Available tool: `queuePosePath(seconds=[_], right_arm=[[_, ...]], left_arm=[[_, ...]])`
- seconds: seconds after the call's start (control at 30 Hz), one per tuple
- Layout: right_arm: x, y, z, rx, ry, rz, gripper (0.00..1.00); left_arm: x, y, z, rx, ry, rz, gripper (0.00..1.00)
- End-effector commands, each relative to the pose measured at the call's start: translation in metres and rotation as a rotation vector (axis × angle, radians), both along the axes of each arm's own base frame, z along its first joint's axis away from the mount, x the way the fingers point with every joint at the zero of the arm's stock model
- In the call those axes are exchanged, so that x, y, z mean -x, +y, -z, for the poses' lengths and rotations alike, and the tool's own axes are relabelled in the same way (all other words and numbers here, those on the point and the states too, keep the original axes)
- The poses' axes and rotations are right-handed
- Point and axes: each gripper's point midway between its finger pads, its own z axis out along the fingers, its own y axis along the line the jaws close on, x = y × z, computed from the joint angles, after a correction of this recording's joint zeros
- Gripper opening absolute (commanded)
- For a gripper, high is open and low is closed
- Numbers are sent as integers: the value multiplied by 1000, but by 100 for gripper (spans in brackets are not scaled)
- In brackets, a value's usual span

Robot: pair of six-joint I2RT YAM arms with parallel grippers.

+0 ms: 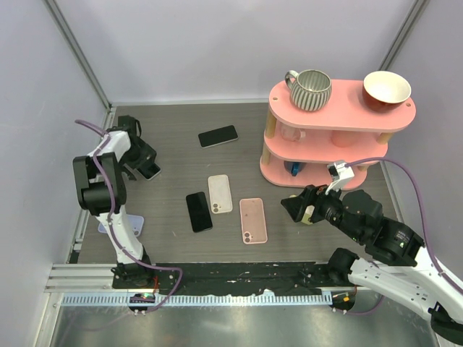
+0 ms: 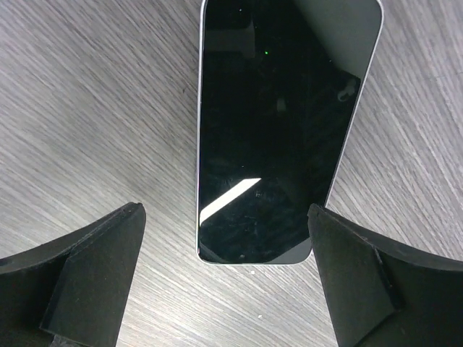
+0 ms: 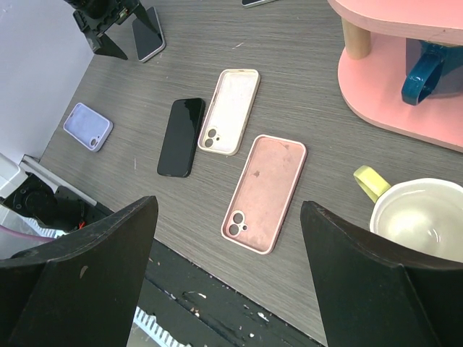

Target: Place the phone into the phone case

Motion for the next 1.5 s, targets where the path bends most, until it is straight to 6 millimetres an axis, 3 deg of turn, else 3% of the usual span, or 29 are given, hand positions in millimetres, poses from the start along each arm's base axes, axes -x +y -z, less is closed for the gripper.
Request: queuePosePath(seconds=[0.0, 0.33, 0.67, 1.1, 1.3, 1.47], right_arm=[[-3, 2, -17, -36, -31, 9, 86], [-3, -1, -15, -33, -28, 18, 86], [-2, -2, -15, -34, -31, 19, 86], [-2, -1, -16, -40, -23, 18, 86], [-2, 4, -10, -49, 0, 15, 85], [-2, 9, -8, -76, 12, 9, 85]], left_arm=[[-19, -3, -6, 20, -62, 7, 100], [-28, -6, -2, 2, -77, 14, 100], [-19, -6, 14, -15, -9, 7, 100], [17, -1, 20, -50, 87, 7, 76], [26, -15, 10, -6, 53, 62, 58], [36, -33, 0, 0, 41, 141, 50]])
